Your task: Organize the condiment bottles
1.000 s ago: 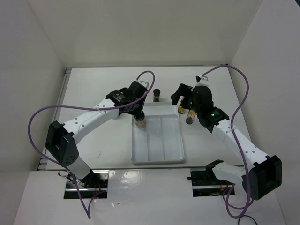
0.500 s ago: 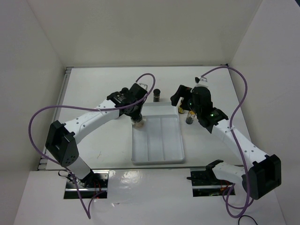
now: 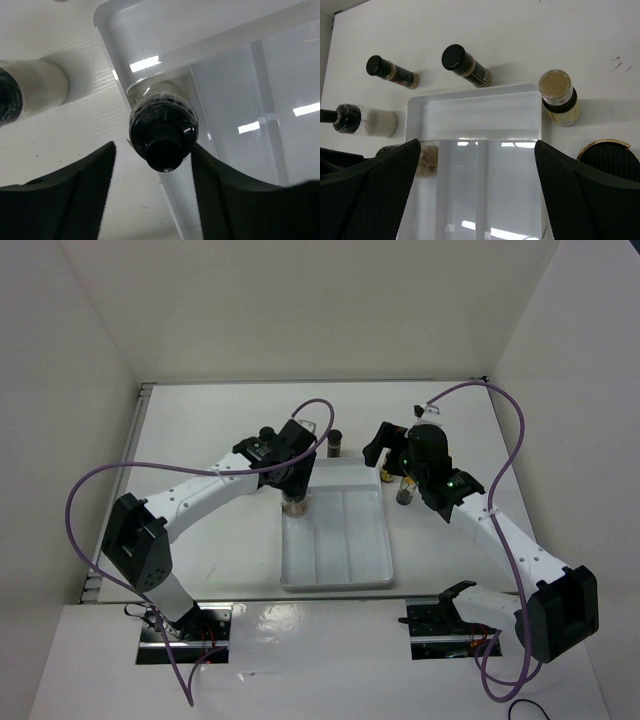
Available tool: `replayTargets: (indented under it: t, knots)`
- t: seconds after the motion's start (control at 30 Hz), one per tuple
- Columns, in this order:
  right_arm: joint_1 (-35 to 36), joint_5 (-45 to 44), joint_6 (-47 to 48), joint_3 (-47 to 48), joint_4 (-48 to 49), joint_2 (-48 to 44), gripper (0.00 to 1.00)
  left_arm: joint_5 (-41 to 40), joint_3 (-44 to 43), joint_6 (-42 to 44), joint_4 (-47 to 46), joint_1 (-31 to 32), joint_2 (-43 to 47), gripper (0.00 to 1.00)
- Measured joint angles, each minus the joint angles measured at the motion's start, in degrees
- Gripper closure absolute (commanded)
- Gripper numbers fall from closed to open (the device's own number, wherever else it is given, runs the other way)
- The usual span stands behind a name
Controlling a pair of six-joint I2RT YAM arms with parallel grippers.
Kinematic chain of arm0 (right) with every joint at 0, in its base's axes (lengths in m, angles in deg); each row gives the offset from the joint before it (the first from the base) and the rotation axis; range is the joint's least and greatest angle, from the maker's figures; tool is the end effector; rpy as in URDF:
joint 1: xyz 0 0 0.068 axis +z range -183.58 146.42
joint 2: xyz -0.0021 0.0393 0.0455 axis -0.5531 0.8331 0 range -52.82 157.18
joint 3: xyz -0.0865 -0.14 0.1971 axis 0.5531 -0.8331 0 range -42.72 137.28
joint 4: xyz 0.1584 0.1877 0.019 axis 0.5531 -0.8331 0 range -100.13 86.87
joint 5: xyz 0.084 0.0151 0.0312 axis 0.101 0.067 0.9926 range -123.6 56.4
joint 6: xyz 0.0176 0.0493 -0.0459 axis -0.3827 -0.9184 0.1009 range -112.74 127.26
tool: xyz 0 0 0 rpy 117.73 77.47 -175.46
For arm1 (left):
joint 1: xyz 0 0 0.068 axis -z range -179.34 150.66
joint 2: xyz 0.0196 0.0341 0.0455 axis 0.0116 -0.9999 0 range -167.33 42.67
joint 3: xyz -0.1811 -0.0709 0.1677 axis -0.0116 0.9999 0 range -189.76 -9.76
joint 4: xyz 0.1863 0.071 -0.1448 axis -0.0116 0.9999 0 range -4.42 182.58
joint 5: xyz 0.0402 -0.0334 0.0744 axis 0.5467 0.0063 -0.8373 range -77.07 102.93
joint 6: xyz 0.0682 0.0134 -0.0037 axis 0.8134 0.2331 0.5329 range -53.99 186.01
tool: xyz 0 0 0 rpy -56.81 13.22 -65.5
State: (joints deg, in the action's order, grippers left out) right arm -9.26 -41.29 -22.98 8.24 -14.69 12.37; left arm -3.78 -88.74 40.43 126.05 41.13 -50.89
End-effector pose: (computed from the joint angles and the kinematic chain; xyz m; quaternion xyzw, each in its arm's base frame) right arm 0.2490 0.1042 0.2834 0.0793 0.8422 0.1926 0.4974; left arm 0.2734 -0.2118 0.2558 0.0790 0.9414 -0.0457 0.3246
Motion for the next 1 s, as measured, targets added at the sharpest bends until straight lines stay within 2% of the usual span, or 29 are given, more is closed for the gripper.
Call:
replayTargets:
  t: [0.07, 0.3, 0.47, 0.63, 0.77, 0.83, 1.0]
  knots:
    - [0.0, 0.0, 0.0, 0.0, 0.0, 0.0, 0.02, -0.5, 0.0, -0.2, -0.2, 0.0, 0.0, 0.19]
    - [0.0, 1.0, 0.0, 0.0, 0.0, 0.0, 0.02, -4.8, -0.9, -0.3, 1.2, 0.0, 1.0, 0.05]
    - [0.0, 1.1, 0.0, 0.0, 0.0, 0.0, 0.02, -10.1, -0.8, -1.6, 1.9, -2.1, 8.4, 0.03]
    - [0.0, 1.4, 0.0, 0.0, 0.0, 0.0, 0.02, -12.1, -0.3, -1.3, 0.6, -9.8, 15.1, 0.0]
    - [0.0, 1.9, 0.0, 0.0, 0.0, 0.0, 0.02, -8.9, 2.7, 0.0, -2.8, -17.7, 15.2, 0.0]
    - [0.0, 2.1, 0.0, 0.0, 0.0, 0.0, 0.02, -6.7, 4.7, 0.3, -4.0, -20.7, 14.8, 0.04]
    - [0.0, 2.4, 0.0, 0.0, 0.0, 0.0, 0.02, -2.4, 6.1, 1.6, -5.6, -24.0, 12.2, 0.09]
